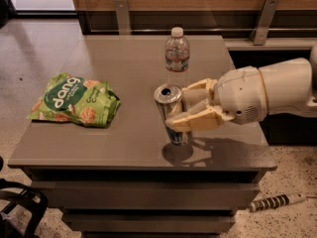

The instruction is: Knock redbull can over

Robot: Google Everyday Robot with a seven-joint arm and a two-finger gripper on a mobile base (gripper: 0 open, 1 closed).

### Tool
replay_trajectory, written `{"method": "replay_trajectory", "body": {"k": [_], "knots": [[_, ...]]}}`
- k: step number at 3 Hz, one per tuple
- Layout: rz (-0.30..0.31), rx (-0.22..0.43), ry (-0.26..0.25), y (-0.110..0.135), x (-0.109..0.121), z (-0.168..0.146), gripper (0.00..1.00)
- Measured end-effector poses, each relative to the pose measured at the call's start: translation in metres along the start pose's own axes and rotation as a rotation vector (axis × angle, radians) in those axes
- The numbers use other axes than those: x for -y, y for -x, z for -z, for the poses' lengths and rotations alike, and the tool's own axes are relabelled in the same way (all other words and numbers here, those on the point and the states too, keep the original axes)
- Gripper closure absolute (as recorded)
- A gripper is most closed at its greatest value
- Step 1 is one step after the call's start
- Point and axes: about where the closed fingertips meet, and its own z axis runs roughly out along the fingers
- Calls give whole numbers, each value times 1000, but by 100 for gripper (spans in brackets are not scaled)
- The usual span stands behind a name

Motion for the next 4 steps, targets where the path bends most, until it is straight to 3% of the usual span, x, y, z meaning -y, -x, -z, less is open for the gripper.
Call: {"method": "replay_trajectory", "body": {"k": [2,4], "knots": [[-32,-313,-138,16,14,35,100],[-25,-612,-189,-2,25,23,100]]}}
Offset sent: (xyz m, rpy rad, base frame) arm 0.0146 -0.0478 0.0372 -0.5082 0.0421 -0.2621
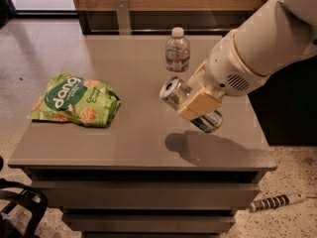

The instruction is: Knock redbull can over

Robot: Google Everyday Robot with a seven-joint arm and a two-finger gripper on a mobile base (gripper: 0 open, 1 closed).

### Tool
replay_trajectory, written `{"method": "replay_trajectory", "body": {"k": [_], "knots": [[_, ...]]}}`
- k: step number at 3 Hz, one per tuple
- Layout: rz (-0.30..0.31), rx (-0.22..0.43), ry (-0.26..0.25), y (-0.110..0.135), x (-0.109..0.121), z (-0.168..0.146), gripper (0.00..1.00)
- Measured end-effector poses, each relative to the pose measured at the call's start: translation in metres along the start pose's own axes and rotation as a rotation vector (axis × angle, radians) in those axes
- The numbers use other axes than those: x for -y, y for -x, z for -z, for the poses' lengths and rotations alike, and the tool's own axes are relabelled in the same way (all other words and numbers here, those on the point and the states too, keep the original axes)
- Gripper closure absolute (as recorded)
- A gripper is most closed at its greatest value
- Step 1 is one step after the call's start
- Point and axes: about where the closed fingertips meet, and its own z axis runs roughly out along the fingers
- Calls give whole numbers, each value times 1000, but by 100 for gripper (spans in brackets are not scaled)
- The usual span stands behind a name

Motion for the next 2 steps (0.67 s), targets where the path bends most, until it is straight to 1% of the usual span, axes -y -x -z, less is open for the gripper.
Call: {"method": "replay_trajectory", "body": {"k": [1,2], "knots": [[9,-123,-25,-8,1,-20,100],[10,-263,-52,-18,0,-40,100]]}}
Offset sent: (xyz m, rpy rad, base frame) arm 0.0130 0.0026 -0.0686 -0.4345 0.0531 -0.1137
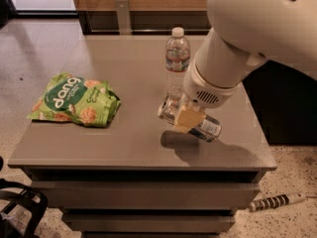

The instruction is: Knock redbull can over

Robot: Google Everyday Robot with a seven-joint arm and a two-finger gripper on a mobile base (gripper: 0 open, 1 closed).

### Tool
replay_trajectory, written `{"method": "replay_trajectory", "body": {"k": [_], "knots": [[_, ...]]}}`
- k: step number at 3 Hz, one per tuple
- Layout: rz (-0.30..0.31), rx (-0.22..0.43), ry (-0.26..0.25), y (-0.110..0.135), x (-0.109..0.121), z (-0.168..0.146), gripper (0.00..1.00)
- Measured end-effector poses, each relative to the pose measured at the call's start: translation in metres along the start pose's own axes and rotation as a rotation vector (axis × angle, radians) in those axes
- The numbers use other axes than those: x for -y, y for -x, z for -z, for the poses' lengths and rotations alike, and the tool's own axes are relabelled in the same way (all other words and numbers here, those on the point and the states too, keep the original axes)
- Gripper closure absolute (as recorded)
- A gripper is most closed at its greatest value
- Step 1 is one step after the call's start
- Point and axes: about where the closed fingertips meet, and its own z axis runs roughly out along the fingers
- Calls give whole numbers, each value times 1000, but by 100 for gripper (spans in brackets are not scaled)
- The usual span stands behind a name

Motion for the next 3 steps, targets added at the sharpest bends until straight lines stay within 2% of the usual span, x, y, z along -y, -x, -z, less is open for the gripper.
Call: {"method": "replay_trajectory", "body": {"k": [1,3], "knots": [[-1,-82,0,-3,-4,-20,100],[19,-205,28,-1,-12,-59,100]]}}
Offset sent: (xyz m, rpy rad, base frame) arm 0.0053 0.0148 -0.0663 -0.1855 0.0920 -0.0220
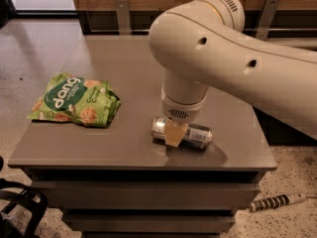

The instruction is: Knock redbull can over

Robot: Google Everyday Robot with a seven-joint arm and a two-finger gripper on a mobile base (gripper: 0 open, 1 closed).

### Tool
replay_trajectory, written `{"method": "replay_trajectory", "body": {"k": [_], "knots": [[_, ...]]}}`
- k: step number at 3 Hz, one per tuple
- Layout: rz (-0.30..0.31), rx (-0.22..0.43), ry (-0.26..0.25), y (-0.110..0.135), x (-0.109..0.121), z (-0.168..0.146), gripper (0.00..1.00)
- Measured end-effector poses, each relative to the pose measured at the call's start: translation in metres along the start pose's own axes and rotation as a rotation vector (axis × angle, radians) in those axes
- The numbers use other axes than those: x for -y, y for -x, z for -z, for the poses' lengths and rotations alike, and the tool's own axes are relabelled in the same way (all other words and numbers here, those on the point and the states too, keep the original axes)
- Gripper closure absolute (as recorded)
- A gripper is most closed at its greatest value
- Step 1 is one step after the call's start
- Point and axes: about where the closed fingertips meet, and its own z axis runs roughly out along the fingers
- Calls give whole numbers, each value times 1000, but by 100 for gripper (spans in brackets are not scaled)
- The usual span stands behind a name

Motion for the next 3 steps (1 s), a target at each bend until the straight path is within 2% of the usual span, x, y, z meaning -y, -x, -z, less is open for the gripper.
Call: {"method": "replay_trajectory", "body": {"k": [1,2,3], "knots": [[14,-14,20,7,-1,-12,88],[14,-14,20,7,-1,-12,70],[14,-14,18,7,-1,-11,46]]}}
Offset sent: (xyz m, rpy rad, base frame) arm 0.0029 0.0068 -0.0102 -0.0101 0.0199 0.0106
